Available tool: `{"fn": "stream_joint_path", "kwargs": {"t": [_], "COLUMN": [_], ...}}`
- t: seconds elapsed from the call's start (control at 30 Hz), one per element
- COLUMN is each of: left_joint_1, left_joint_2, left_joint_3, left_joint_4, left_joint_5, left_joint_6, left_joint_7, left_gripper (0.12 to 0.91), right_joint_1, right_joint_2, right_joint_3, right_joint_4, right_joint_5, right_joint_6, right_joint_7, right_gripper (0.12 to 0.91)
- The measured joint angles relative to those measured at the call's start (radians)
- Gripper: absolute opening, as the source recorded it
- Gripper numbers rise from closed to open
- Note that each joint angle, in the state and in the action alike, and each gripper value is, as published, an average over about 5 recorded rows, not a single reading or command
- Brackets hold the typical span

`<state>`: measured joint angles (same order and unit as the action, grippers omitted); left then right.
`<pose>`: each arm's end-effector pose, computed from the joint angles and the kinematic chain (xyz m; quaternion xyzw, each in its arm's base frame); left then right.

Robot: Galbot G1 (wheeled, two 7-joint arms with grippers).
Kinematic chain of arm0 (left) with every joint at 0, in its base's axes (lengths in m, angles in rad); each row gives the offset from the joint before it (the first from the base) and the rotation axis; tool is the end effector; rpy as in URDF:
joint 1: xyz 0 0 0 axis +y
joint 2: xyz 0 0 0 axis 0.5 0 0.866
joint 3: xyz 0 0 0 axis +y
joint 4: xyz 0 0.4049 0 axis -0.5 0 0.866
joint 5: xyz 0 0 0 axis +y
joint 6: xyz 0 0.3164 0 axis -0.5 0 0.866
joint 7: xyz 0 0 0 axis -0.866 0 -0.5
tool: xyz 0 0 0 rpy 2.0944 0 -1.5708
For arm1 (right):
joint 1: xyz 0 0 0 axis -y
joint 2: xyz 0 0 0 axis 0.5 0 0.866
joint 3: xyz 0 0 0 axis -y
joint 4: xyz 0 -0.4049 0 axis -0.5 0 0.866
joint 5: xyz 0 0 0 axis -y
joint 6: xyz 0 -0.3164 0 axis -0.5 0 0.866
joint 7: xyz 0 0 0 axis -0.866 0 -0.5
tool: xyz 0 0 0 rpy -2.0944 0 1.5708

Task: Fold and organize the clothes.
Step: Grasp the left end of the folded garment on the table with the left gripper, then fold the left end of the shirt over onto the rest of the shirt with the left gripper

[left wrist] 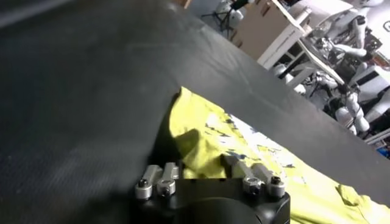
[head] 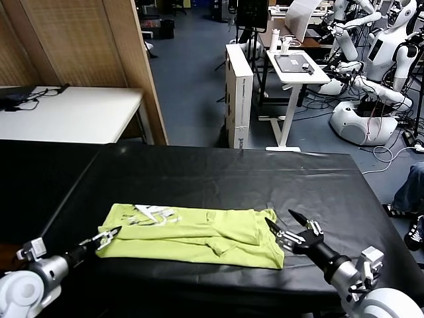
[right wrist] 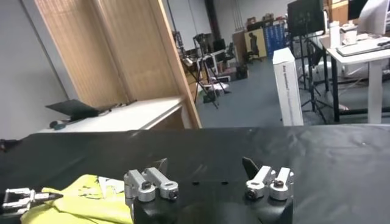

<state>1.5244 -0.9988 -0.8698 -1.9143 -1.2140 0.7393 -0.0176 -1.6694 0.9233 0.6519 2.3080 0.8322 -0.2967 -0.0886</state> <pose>0.1588 0.2465 -0.3029 -0.0530 -0.8998 0.2697 0.3389 0.1100 -0.1398 -0.2453 0.2281 -0.9592 -0.1001 0.1335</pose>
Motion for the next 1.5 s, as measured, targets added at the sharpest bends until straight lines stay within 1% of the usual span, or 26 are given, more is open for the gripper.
{"fn": "stream_joint_path", "kwargs": {"t": [0.13, 0.2, 0.27, 0.33, 0.4, 0.57, 0.63, 0.7, 0.83, 0.97, 1.17, 1.27, 1.5], "left_joint_1": [0.002, 0.004, 0.007, 0.011, 0.018, 0.04, 0.048, 0.054, 0.051, 0.034, -0.013, -0.034, -0.084], "left_joint_2": [-0.002, -0.004, -0.006, -0.005, 0.001, 0.037, 0.052, 0.06, 0.045, 0.001, -0.045, -0.061, -0.103], "left_joint_3": [-0.004, -0.011, -0.02, -0.031, -0.043, -0.086, -0.102, -0.11, -0.096, -0.036, 0.111, 0.191, 0.364], "left_joint_4": [-0.015, -0.027, -0.04, -0.056, -0.071, -0.091, -0.101, -0.116, -0.172, -0.247, -0.326, -0.34, -0.334], "left_joint_5": [-0.001, -0.005, -0.006, 0.006, 0.036, 0.149, 0.192, 0.218, 0.227, 0.216, 0.191, 0.168, 0.161], "left_joint_6": [0.0, 0.0, 0.0, -0.001, -0.001, -0.001, -0.001, -0.001, -0.002, -0.002, -0.002, -0.003, -0.003], "left_joint_7": [-0.005, -0.018, -0.032, -0.041, -0.04, -0.011, -0.009, -0.017, -0.05, -0.088, -0.143, -0.171, -0.208], "left_gripper": [0.228, 0.18, 0.158, 0.16, 0.164, 0.164, 0.164, 0.164, 0.164, 0.164, 0.164, 0.164, 0.164], "right_joint_1": [0.001, 0.004, 0.008, 0.013, 0.018, 0.03, 0.032, 0.032, 0.029, 0.032, 0.029, 0.02, 0.001], "right_joint_2": [0.007, 0.009, 0.01, 0.012, 0.013, 0.022, 0.028, 0.034, 0.041, 0.039, 0.05, 0.06, 0.078], "right_joint_3": [-0.011, -0.013, -0.016, -0.02, -0.023, -0.033, -0.038, -0.04, -0.034, -0.025, -0.021, -0.021, -0.022], "right_joint_4": [-0.001, -0.003, -0.006, -0.011, -0.017, -0.033, -0.039, -0.043, -0.048, -0.062, -0.085, -0.097, -0.102], "right_joint_5": [-0.009, -0.01, -0.01, -0.011, -0.011, -0.017, -0.023, -0.029, -0.042, -0.064, -0.113, -0.136, -0.164], "right_joint_6": [0.003, 0.004, 0.006, 0.009, 0.013, 0.021, 0.023, 0.024, 0.026, 0.034, 0.041, 0.043, 0.051], "right_joint_7": [0.0, 0.001, 0.003, 0.005, 0.007, 0.007, 0.007, 0.007, 0.006, 0.005, 0.003, 0.002, -0.001], "right_gripper": [0.907, 0.907, 0.907, 0.907, 0.907, 0.907, 0.907, 0.907, 0.907, 0.907, 0.907, 0.907, 0.907]}}
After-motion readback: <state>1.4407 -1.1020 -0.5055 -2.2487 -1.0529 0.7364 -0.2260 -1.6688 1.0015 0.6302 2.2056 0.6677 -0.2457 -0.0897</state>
